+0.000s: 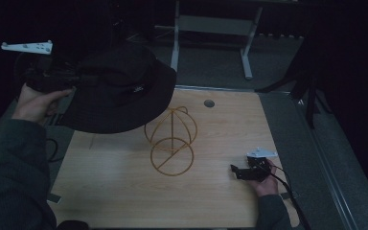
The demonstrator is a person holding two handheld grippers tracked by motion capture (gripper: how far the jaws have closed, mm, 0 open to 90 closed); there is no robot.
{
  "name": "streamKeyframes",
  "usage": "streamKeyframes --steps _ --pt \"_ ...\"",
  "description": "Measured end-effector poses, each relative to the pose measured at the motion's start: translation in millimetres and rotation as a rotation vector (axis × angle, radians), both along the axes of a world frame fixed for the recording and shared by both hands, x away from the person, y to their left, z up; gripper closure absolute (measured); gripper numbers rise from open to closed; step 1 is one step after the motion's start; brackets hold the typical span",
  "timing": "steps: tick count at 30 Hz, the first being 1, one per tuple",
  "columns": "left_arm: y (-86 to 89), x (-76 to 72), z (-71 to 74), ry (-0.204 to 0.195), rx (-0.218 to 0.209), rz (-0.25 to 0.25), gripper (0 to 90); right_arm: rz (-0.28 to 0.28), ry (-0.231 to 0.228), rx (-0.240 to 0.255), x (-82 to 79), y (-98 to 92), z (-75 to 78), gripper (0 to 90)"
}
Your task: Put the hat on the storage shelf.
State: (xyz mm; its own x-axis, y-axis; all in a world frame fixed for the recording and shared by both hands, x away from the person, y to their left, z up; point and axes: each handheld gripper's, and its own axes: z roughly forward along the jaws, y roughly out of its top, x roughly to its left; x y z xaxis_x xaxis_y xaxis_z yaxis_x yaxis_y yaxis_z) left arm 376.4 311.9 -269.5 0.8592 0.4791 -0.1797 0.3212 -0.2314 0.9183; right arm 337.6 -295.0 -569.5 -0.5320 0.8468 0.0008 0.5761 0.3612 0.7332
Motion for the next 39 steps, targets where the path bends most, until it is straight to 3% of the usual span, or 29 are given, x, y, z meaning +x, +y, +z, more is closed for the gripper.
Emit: streamKeyframes --steps 17,39 --pt "-7.1 -5.1 0.7 -0.011 -0.013 -0.061 87.9 0.000 0.000 0.000 0.0 0.0 0.0 13.5" --pt "-45.2 0.4 -0.4 -0.014 0.028 -0.125 87.8 0.001 0.000 -0.001 0.0 -0.1 0.0 13.5"
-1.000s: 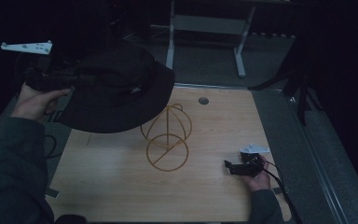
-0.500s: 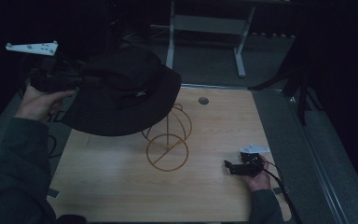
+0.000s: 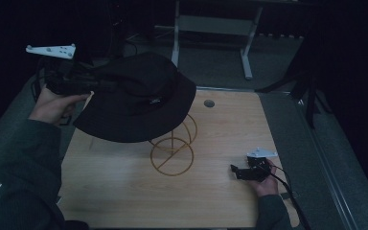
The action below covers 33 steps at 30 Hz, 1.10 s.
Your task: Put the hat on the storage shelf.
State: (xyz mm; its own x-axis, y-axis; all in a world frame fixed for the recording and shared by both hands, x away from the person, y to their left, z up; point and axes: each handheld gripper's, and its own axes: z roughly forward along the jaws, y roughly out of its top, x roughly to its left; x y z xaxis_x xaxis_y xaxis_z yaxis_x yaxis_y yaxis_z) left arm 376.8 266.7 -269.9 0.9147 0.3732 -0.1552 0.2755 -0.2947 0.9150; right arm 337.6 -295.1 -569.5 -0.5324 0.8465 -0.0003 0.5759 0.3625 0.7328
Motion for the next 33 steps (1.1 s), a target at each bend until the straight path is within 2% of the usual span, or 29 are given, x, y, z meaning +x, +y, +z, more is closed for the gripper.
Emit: streamKeyframes --steps 7,11,16,20,27,33 --pt "-14.5 -2.1 -2.1 -0.009 0.031 -0.012 87.7 0.000 0.000 0.000 0.0 0.0 0.0 13.5" --pt "-23.9 -3.3 -7.1 -0.013 0.067 0.001 87.5 0.000 0.000 -0.001 -0.1 0.0 0.1 13.5" --pt "-37.5 -3.8 -17.6 -0.020 0.103 0.001 87.0 0.000 0.000 0.001 0.0 0.1 0.0 13.5" --pt "-44.7 -4.0 -24.9 -0.029 0.104 0.013 86.3 -0.001 0.000 0.001 -0.1 0.1 0.0 13.5" --pt "-62.7 -10.5 -38.2 -0.062 0.161 0.039 82.5 -0.001 0.000 0.001 -0.1 0.1 0.0 13.5" --pt "-74.7 -13.4 -52.6 -0.069 0.209 0.061 78.2 0.000 0.000 0.001 -0.1 0.1 0.0 13.5"
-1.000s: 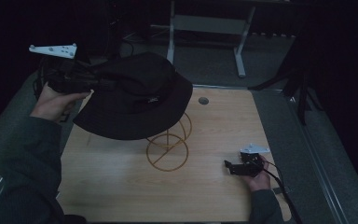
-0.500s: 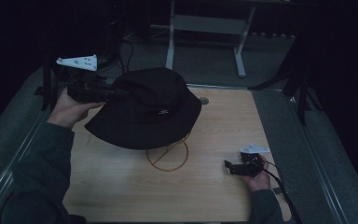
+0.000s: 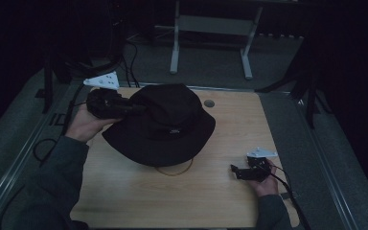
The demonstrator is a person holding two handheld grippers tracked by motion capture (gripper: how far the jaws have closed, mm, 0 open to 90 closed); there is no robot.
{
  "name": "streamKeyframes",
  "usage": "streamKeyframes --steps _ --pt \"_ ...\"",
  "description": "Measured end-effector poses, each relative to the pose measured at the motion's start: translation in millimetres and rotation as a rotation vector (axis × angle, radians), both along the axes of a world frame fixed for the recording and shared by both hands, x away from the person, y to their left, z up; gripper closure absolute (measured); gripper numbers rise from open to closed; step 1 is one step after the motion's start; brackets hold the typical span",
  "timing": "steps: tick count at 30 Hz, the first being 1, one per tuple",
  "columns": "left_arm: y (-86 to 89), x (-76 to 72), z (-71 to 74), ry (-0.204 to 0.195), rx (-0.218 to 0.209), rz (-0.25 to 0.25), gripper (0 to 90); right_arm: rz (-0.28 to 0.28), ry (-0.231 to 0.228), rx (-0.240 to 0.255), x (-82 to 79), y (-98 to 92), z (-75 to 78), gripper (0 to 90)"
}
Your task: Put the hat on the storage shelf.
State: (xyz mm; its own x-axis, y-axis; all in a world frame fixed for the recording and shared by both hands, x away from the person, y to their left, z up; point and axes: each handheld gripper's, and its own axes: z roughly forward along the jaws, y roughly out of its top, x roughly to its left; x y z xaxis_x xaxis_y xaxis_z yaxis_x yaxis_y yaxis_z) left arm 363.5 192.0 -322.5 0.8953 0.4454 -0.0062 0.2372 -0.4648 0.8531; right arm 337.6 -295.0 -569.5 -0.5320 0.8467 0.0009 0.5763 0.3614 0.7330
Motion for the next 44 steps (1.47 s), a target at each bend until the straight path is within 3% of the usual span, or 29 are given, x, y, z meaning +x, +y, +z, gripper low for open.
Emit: streamKeyframes --steps 10,12,18,22,23,25,29,33,37,41,44 --pt "-22.8 -1.7 -12.8 -0.025 0.048 0.025 77.4 0.000 0.000 0.000 0.0 0.0 0.0 13.5" --pt "-29.7 1.5 -18.9 -0.013 0.079 0.044 77.1 0.000 0.000 -0.001 0.0 0.0 0.0 13.5" --pt "-35.0 3.2 -27.1 0.003 0.102 0.067 70.7 0.000 0.000 -0.001 0.0 -0.1 0.0 13.5" --pt "-32.9 4.2 -30.2 0.018 0.091 0.075 62.8 0.000 0.000 -0.001 0.0 -0.1 0.0 13.5" --pt "-25.2 4.5 -33.9 0.046 0.056 0.072 52.3 0.000 0.000 -0.001 0.0 -0.1 0.0 13.5" --pt "-22.7 4.2 -34.4 0.056 0.037 0.066 43.7 0.000 0.000 -0.001 0.0 -0.1 0.0 13.5" --pt "-12.5 2.2 -33.9 0.070 -0.009 0.077 33.9 0.000 0.000 -0.001 0.0 -0.1 0.0 13.5" --pt "-3.9 -1.9 -32.4 0.066 -0.034 0.096 28.3 0.000 0.000 -0.001 0.0 0.0 0.0 13.5" --pt "4.7 -5.0 -33.2 0.050 -0.023 0.141 23.6 0.000 0.000 -0.001 0.0 0.0 0.0 13.5" --pt "14.3 -9.1 -35.2 0.019 -0.005 0.211 24.3 0.000 0.000 -0.001 0.0 -0.1 0.0 13.5" --pt "18.1 -12.0 -36.4 0.000 0.007 0.233 27.7 0.001 0.000 -0.001 0.1 -0.1 0.0 13.5"
